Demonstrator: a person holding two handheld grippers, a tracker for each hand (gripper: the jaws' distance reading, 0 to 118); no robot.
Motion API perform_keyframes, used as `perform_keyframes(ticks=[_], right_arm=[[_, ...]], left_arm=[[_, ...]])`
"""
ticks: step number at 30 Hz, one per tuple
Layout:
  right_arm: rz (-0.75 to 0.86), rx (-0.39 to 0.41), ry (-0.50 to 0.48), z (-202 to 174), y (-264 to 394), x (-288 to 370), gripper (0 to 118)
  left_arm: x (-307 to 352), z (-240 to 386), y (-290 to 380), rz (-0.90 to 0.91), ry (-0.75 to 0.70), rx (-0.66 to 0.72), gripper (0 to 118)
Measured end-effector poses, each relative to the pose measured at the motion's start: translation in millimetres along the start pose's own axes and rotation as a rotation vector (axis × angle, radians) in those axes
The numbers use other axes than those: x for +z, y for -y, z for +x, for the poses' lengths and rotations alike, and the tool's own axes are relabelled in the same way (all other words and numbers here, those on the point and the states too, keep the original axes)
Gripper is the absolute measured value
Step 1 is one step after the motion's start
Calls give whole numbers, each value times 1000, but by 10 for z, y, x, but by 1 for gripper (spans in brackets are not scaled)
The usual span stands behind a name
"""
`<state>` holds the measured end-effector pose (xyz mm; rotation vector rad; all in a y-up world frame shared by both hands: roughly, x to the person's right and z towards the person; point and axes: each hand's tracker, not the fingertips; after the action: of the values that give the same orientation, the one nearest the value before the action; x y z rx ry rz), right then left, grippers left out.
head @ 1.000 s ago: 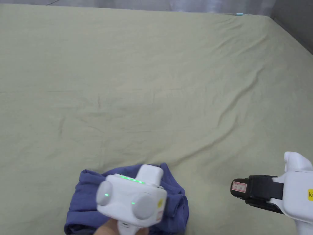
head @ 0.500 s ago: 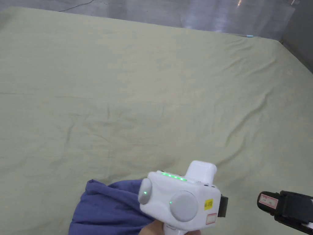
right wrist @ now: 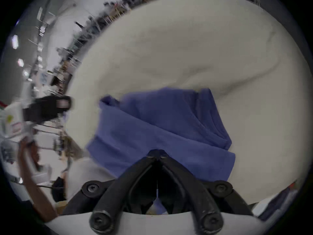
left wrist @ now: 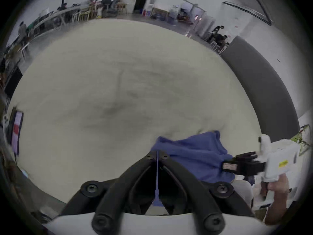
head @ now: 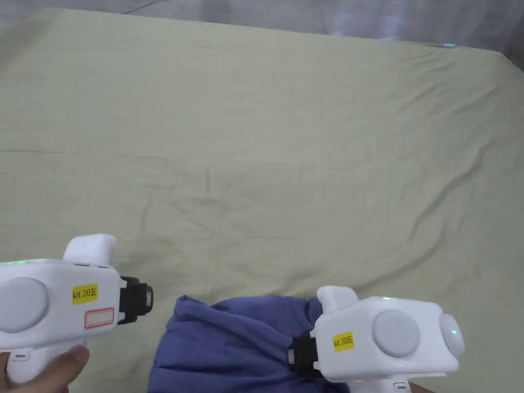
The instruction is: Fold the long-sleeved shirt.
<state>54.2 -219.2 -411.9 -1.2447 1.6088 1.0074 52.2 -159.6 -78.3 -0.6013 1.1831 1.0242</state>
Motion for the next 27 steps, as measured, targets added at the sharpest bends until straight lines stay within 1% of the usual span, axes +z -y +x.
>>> perform_keyframes(ticks=[2,3,4,5,6,10,11,12,13,14,15,16,17,20,21,22,23,24,25,26,27], right_arm=[[-95,43,159,11,-23,-274,0],[-72,73,125,25,-2,-320,0],[-29,73,85,25,-9,-290,0],[-41,56,89,33,-16,-249,0],[-46,25,69,66,-26,-213,0],[-45,-21,23,198,-44,-259,0],[-44,-30,15,216,-43,-257,0],[-43,-40,9,237,-41,-258,0],[-41,-48,5,213,-24,-233,0],[-40,-57,0,223,-20,-233,0],[-39,-61,-3,233,-17,-234,0],[-39,-63,-4,236,-13,-234,0],[-38,-63,-4,215,-20,-241,0],[-40,-75,-9,238,-24,-246,0],[-42,-80,-11,241,-43,-260,0],[-44,-85,-13,249,-43,-265,0],[-44,-89,-17,256,-42,-266,0],[-44,-94,-19,262,-38,-265,0],[-42,-100,-20,239,-28,-245,0],[-41,-107,-20,231,-22,-236,0],[-40,-111,-19,225,-19,-229,0]], left_arm=[[-67,-56,46,-23,6,2,0],[-99,-64,69,-35,13,4,0],[-131,-67,90,-50,25,3,0],[-153,-66,103,-61,37,1,0],[-197,-69,103,-79,58,-3,0],[-267,-12,115,-93,79,-4,0],[-295,-12,115,-98,96,7,4],[-330,-18,125,-93,105,12,31],[-380,-4,130,-96,115,4,95],[-510,-40,133,-126,128,-1,118],[-525,-47,176,-177,116,-6,117],[-581,-58,155,-161,112,23,116],[-639,-58,169,-179,124,47,116],[-901,-6,229,-278,154,58,116],[-992,-2,250,-309,190,91,115],[-1063,-48,245,-357,260,134,115],[-1063,-38,254,-342,247,128,113],[-1013,-12,237,-324,214,90,105],[-962,11,216,-310,213,54,68],[-906,45,194,-295,192,-20,10],[-873,72,189,-276,169,-76,0]])
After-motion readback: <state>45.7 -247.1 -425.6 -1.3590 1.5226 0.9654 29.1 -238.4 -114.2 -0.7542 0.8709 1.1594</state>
